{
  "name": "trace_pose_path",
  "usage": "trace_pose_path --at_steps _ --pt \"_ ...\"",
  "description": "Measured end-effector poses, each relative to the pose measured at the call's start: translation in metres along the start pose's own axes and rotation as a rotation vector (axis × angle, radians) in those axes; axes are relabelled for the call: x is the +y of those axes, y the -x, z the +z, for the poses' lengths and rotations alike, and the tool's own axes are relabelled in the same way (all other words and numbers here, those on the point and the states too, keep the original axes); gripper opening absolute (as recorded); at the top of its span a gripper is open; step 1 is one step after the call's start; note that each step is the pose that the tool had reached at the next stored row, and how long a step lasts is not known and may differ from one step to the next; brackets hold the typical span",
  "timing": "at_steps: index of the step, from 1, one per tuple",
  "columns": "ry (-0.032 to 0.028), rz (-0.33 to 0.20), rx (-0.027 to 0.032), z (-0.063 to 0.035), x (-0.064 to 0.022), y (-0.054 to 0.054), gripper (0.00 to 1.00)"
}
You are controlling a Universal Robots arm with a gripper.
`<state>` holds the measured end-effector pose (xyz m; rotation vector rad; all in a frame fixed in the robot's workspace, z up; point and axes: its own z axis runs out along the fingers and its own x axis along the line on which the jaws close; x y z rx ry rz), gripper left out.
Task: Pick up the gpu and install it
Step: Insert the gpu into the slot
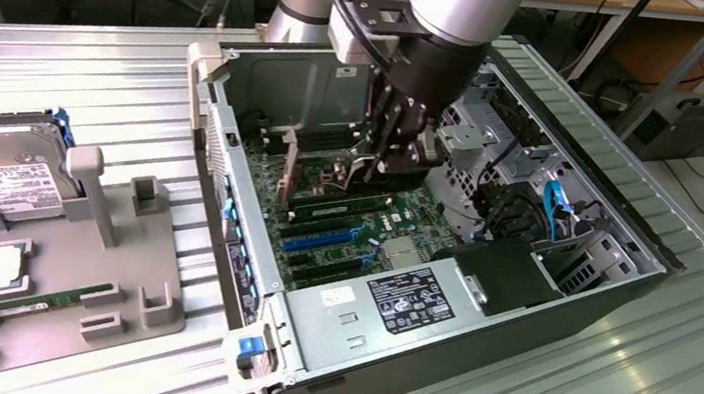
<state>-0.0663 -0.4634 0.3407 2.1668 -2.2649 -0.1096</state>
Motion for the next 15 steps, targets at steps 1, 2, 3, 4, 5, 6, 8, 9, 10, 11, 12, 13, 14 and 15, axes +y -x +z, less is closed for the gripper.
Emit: trace_pose_path --at_steps 1,2,3,4,5,6,8,9,10,11,12,13,14,15 --pt "0.0000 -0.001 0.0000 0.0023 -0.0001 0.000 0.26" --pt "0.0001 -0.001 0.0001 0.0043 0.0001 0.000 0.26" --pt "0.0001 -0.001 0.0001 0.0064 0.0006 -0.001 0.26" --pt "0.0001 -0.001 0.0001 0.0083 0.0010 -0.002 0.26" --pt "0.0001 -0.001 0.0002 0.0097 0.0013 -0.003 0.26" --pt "0.0001 -0.001 0.0001 0.0115 0.0020 -0.004 0.26" --pt "0.0001 -0.001 0.0001 0.0141 0.0032 -0.007 0.26" --pt "0.0000 -0.001 0.0001 0.0152 0.0040 -0.008 0.26" --pt "0.0001 -0.001 0.0001 0.0163 0.0048 -0.009 0.26" --pt "0.0001 -0.001 0.0002 0.0175 0.0056 -0.010 0.26" --pt "0.0000 -0.002 -0.0002 0.0191 0.0069 -0.010 0.26" --pt "0.0000 -0.002 0.0000 0.0209 0.0091 -0.011 0.26" --pt "0.0001 -0.002 0.0002 0.0230 0.0119 -0.011 0.26" --pt "0.0000 -0.002 0.0001 0.0250 0.0143 -0.011 0.26"
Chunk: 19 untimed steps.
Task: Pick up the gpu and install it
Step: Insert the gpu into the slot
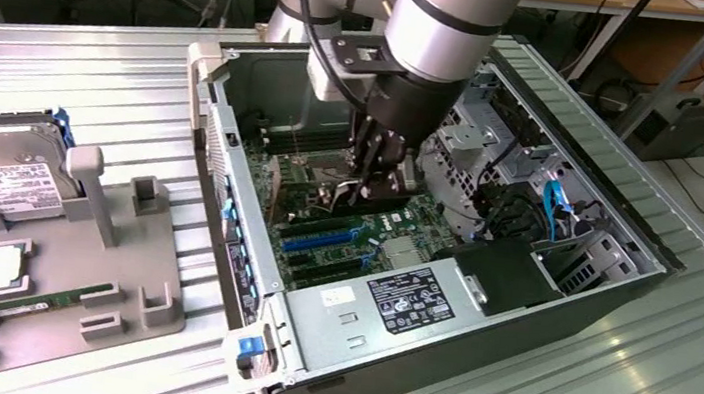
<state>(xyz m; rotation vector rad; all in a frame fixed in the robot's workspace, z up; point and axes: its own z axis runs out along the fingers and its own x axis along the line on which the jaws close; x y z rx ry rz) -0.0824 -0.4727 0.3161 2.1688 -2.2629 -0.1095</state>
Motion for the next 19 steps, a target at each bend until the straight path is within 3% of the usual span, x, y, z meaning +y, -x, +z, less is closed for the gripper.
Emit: trace_pose_path --at_steps 5,7,9,10,12,13,16,19 --pt "-0.0007 0.000 0.0000 0.0096 0.0047 -0.001 0.26" --pt "-0.0007 0.000 -0.0001 0.0271 0.0083 -0.002 0.26" --pt "-0.0015 -0.005 0.0001 0.0296 0.0077 -0.002 0.26" --pt "-0.0043 -0.006 0.0001 0.0296 0.0071 -0.002 0.26" --pt "-0.0172 -0.006 -0.0012 0.0318 0.0073 -0.002 0.26" --pt "-0.0200 -0.001 -0.0012 0.0347 0.0100 -0.001 0.26" --pt "-0.0209 -0.014 -0.0008 0.0443 0.0147 0.001 0.26" --pt "-0.0197 -0.044 0.0004 0.0461 0.0147 0.004 0.26"
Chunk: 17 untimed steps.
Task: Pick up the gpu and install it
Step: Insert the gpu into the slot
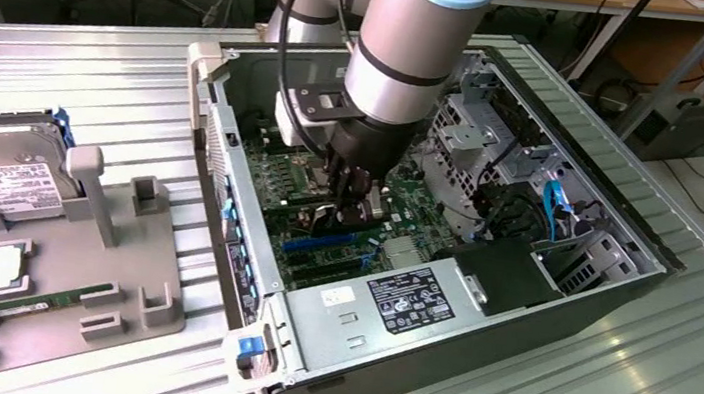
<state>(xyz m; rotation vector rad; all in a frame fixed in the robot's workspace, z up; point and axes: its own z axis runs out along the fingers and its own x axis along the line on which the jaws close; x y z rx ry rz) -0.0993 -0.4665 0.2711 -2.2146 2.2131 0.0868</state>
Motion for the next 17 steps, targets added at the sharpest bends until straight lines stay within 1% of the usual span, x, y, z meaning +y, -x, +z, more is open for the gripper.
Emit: trace_pose_path --at_steps 9,17 --pt "0.0001 -0.003 0.0001 0.0025 0.0000 -0.0001 0.26" --pt "-0.0001 -0.003 0.0001 0.0086 0.0001 -0.0004 0.26"
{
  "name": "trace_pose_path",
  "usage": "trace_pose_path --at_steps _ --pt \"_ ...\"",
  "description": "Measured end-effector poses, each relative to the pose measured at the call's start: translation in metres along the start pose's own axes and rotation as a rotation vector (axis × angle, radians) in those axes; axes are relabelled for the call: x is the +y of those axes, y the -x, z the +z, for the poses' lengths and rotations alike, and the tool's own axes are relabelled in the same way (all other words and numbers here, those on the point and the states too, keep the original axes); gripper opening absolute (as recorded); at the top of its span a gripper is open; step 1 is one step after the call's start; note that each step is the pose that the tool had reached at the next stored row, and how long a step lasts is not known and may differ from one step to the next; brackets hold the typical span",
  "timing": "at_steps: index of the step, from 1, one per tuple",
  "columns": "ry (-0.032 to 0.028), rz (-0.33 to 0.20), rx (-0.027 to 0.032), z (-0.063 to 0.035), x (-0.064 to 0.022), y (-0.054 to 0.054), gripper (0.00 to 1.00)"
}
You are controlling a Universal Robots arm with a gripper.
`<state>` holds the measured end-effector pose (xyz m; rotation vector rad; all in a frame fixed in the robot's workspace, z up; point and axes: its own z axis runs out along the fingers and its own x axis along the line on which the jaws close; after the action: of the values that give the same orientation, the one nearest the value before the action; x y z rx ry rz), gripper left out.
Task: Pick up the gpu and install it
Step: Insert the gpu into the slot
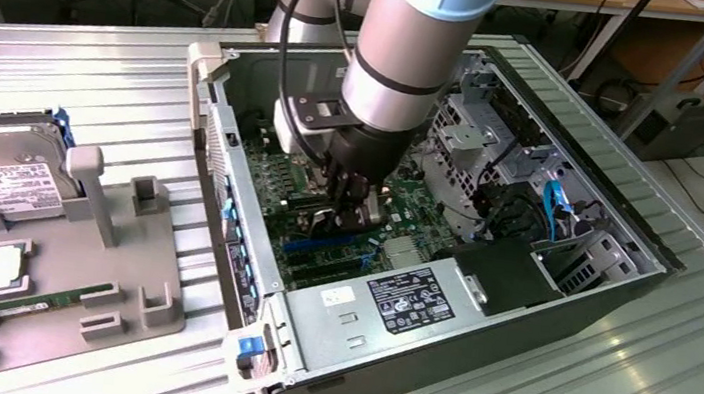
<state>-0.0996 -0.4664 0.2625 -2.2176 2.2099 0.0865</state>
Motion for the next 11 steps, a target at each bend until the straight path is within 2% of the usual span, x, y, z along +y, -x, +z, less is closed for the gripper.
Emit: trace_pose_path --at_steps 11 --pt "0.0001 0.000 0.0002 0.0074 0.0009 -0.0004 0.26"
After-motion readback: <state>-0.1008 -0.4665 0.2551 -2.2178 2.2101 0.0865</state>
